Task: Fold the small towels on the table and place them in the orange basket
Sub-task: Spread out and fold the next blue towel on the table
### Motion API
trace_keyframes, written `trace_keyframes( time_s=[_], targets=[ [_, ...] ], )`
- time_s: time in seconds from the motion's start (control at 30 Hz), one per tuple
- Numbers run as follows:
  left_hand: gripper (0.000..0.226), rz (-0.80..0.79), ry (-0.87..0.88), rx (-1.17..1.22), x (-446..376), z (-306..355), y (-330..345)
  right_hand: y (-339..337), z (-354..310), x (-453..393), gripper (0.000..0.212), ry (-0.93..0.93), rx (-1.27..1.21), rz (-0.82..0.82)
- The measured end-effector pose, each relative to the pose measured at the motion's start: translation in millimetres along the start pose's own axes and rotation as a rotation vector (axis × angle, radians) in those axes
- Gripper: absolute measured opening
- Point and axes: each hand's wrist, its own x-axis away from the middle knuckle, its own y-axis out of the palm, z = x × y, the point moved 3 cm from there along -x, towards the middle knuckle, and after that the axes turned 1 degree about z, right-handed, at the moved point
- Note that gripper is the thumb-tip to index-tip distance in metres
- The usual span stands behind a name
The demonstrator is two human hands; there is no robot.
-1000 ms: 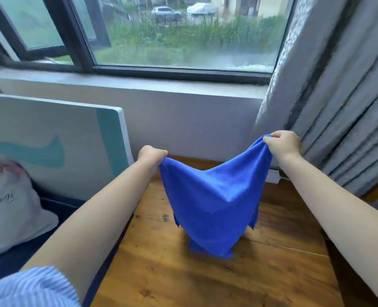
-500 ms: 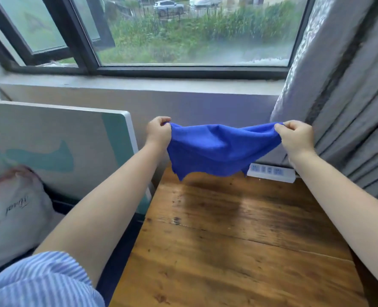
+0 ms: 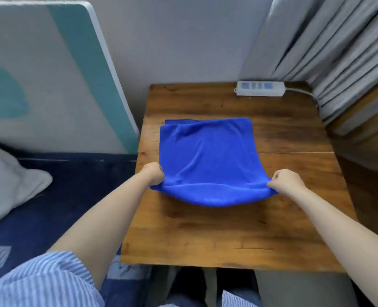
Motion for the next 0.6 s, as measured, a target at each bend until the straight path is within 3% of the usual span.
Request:
trace_keyframes(
  time_s=[0.3, 0.47, 0.53, 0.6],
  targets=[
    [0.035, -0.181, 0.055, -0.222, 18.3, -42.5, 73.6, 78.1, 25.4, 38.7, 0.021, 0.077, 0.284, -0.292],
    [0.018, -0.394, 0.038, -0.356, 26.0, -54.3, 100.3, 100.1, 33.7, 46.8, 0.023, 0.111, 0.397, -0.491],
    [0.026, -0.458, -0.001, -0.345, 26.2, -54.0, 102.5, 100.5, 33.3, 43.9, 0.017, 0.121, 0.385, -0.514],
    [0.027, -0.447, 0.003, -0.348, 20.6, -46.3, 95.8, 91.4, 28.7, 33.9, 0.012, 0.111, 0.336, -0.43]
  ],
)
